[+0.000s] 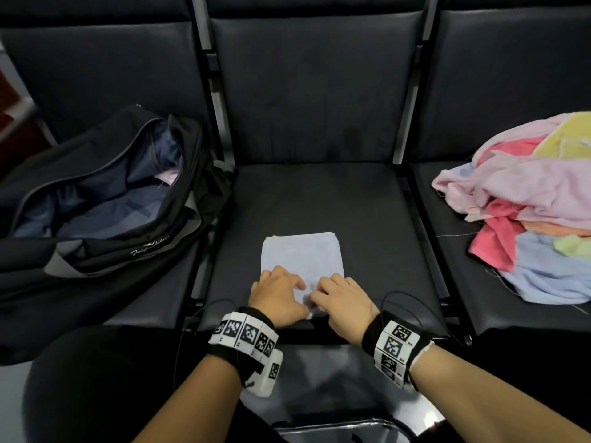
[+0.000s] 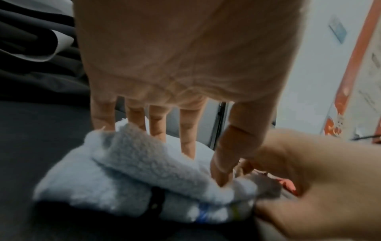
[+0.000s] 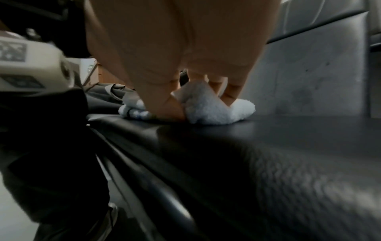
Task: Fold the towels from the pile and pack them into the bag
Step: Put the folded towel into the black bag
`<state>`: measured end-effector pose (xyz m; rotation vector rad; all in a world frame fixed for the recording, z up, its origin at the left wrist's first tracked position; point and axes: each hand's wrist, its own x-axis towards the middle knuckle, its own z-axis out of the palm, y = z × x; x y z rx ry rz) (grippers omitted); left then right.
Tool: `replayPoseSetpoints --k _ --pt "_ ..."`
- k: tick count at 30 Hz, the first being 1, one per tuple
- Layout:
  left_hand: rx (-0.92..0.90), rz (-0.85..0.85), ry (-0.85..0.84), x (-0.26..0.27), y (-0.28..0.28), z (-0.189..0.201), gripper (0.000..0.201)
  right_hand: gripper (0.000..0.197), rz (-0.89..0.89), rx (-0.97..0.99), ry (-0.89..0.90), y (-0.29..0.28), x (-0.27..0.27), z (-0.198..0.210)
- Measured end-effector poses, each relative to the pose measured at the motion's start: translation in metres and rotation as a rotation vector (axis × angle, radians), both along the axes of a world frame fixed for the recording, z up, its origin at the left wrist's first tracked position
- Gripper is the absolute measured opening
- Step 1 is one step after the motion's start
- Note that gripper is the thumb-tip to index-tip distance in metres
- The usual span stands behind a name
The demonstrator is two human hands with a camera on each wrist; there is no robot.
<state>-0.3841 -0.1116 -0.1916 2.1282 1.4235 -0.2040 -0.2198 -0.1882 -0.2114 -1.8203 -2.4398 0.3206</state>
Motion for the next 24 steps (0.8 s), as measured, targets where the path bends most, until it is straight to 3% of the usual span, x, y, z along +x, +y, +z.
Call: replayPoseSetpoints --k 4,10,14,18,21,24 --pt "0.057 -0.048 0.064 0.002 0.000 -0.005 0.058 0.035 -0.123 -0.109 0.197 0.011 0.006 0.005" --pt "0.276 -0.042 0.037 -0.001 0.006 -0.011 0.027 0.032 -0.283 -0.051 0.578 0.012 0.018 0.023" --pt "0.293 -0.071 0.004 -0.001 0.010 -0.011 0.024 0.040 -0.177 -0.157 0.315 0.006 0.016 0.020" --pt "0.251 -0.067 -0.096 -0.006 0.014 -0.011 0.024 0.043 -0.095 -0.079 0.078 0.000 0.012 0.006" --pt "0.176 -0.001 -0.201 -0.013 0.017 -0.009 0.025 0.033 -0.174 -0.075 0.147 0.006 0.018 0.004" --pt "0.050 0.073 -0.324 -0.023 0.026 -0.008 0.024 0.018 -0.361 -0.130 0.443 0.014 0.029 0.009"
